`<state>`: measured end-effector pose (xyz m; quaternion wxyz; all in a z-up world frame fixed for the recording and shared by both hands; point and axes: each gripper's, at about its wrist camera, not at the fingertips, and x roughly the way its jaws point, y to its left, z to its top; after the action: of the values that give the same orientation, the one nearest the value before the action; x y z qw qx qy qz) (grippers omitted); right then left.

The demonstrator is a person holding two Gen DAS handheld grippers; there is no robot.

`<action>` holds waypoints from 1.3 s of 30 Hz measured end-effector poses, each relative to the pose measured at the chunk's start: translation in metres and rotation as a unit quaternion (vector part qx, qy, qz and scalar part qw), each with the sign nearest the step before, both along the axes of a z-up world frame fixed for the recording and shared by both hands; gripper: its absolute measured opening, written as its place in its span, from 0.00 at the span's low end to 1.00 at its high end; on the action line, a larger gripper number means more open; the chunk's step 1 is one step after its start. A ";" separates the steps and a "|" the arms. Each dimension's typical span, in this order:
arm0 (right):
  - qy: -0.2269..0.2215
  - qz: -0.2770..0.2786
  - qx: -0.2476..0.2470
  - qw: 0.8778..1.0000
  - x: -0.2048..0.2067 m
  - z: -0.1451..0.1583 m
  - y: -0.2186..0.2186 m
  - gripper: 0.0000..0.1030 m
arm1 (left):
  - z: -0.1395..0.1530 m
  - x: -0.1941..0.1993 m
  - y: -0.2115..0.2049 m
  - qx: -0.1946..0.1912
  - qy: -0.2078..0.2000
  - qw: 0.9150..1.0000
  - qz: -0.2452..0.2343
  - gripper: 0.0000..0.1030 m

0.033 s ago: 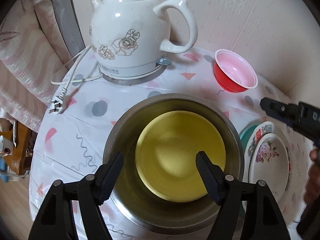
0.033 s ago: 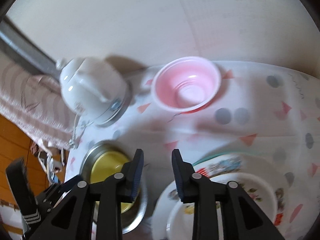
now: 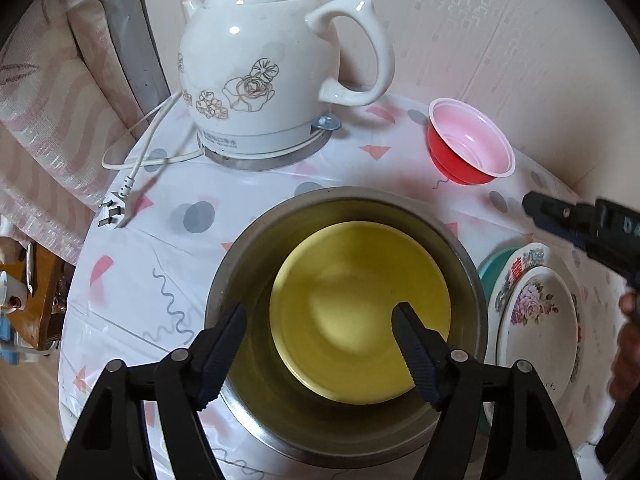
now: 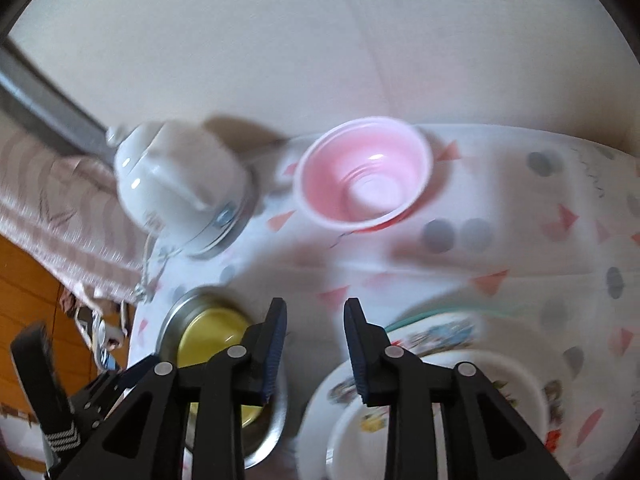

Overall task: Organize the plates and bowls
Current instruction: 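Open both grippers and withdraw them from the yellow bowl, then move the right gripper to the pink-and-red bowl rim and close it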

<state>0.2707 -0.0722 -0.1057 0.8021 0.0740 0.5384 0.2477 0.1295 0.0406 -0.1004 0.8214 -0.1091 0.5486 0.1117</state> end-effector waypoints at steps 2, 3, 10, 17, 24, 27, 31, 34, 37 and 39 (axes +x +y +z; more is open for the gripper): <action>-0.002 -0.013 -0.001 1.000 0.009 0.000 -0.008 0.30 | 0.000 0.001 -0.001 0.000 0.002 1.000 0.001 0.77; -0.001 -0.022 0.001 1.000 0.015 0.000 -0.013 0.30 | 0.000 0.001 -0.003 0.000 0.002 1.000 0.002 0.78; 0.010 -0.057 0.013 0.998 0.048 -0.006 -0.027 0.31 | 0.005 0.004 -0.006 0.001 0.001 1.000 0.007 0.79; 0.026 -0.076 0.027 0.996 0.077 -0.018 -0.028 0.31 | 0.010 0.008 -0.008 0.007 0.002 1.000 0.009 0.79; 0.046 -0.072 0.030 0.996 0.096 -0.037 -0.020 0.31 | 0.009 0.014 -0.009 0.009 0.004 1.000 0.011 0.79; 0.053 -0.067 0.031 0.996 0.100 -0.045 -0.017 0.30 | 0.008 0.017 -0.008 0.003 0.007 1.000 0.017 0.79; 0.065 -0.061 0.030 0.996 0.103 -0.056 -0.016 0.16 | 0.008 0.025 -0.009 0.001 0.008 1.000 0.019 0.79; 0.071 -0.063 0.043 0.995 0.102 -0.060 -0.020 0.11 | 0.010 0.032 -0.014 0.003 0.007 1.000 0.013 0.79; 0.071 -0.059 0.048 0.995 0.099 -0.060 -0.024 0.08 | 0.011 0.043 -0.021 0.003 0.005 1.000 0.002 0.79; 0.071 -0.054 0.048 0.995 0.095 -0.059 -0.026 0.08 | 0.012 0.051 -0.025 0.000 0.003 1.000 -0.001 0.79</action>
<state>0.3659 -0.0977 -0.1647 0.7697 0.1582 0.5765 0.2239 0.1806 0.0157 -0.0885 0.8198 -0.1080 0.5511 0.1118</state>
